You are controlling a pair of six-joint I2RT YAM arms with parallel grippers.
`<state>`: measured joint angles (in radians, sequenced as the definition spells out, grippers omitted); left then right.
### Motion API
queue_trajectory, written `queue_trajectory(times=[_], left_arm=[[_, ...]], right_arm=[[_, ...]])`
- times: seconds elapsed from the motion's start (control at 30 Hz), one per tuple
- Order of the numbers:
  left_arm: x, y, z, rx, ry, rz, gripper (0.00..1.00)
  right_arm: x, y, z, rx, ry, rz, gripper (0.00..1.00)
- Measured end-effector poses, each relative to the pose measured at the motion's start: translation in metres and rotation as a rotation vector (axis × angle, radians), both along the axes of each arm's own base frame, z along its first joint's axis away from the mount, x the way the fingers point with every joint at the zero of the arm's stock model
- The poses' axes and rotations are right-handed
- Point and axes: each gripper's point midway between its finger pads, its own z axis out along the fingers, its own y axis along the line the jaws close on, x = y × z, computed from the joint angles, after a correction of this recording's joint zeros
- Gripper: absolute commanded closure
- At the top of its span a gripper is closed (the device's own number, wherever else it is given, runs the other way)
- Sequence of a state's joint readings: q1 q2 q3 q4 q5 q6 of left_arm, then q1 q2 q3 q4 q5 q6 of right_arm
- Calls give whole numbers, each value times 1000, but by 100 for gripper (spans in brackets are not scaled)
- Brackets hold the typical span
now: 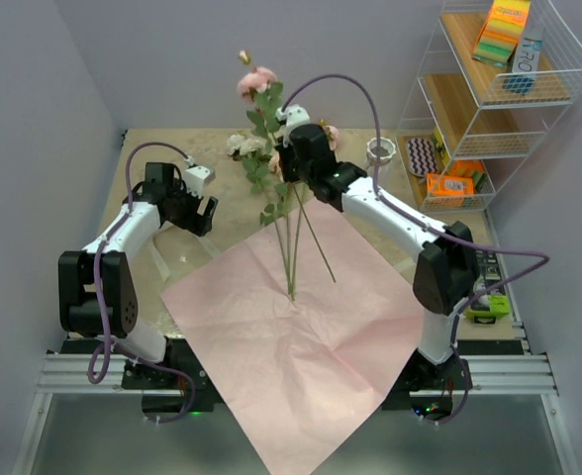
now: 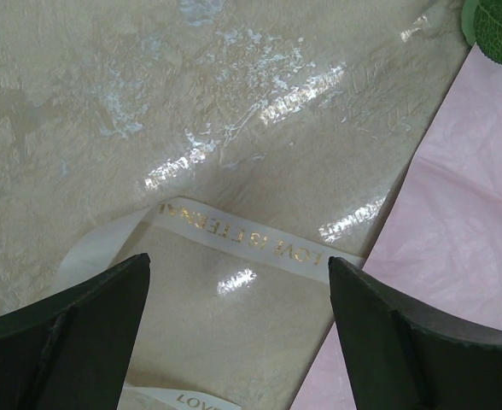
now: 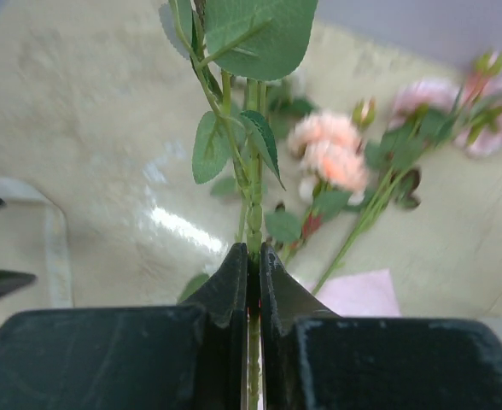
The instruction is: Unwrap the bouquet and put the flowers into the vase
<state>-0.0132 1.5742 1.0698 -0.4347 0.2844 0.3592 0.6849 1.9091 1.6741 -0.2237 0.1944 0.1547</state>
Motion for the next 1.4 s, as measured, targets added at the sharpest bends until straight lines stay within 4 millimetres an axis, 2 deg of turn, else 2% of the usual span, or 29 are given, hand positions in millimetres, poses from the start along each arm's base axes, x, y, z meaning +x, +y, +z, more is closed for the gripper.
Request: queue_trajectory(times=[0.13, 0.2, 0.3, 0.43, 0.53, 0.63, 0.9, 1.2, 1.4], left_arm=[[0, 0, 0, -1, 0, 0, 11], [0, 0, 0, -1, 0, 0, 11], [0, 0, 0, -2, 0, 0, 11], [0, 0, 0, -6, 0, -1, 11], [0, 0, 0, -10, 0, -4, 11], [0, -1, 1, -14, -1, -9, 11], [1, 9, 0, -6, -2, 2, 11], [0, 9, -5, -7, 10, -4, 12], [-1, 9, -6, -8, 16, -5, 12]], right_arm=[[5, -11, 96, 80, -208, -35, 100], [9, -25, 143, 103, -334, -87, 100], [17, -54, 203, 132, -508, -190, 100], [32, -104, 260, 163, -702, -326, 100], [40, -141, 290, 159, -823, -425, 100], [39, -163, 313, 151, -917, -483, 100], [23, -184, 358, 163, -1087, -554, 100], [17, -229, 377, 178, -1174, -679, 100], [18, -233, 373, 159, -1187, -693, 100]])
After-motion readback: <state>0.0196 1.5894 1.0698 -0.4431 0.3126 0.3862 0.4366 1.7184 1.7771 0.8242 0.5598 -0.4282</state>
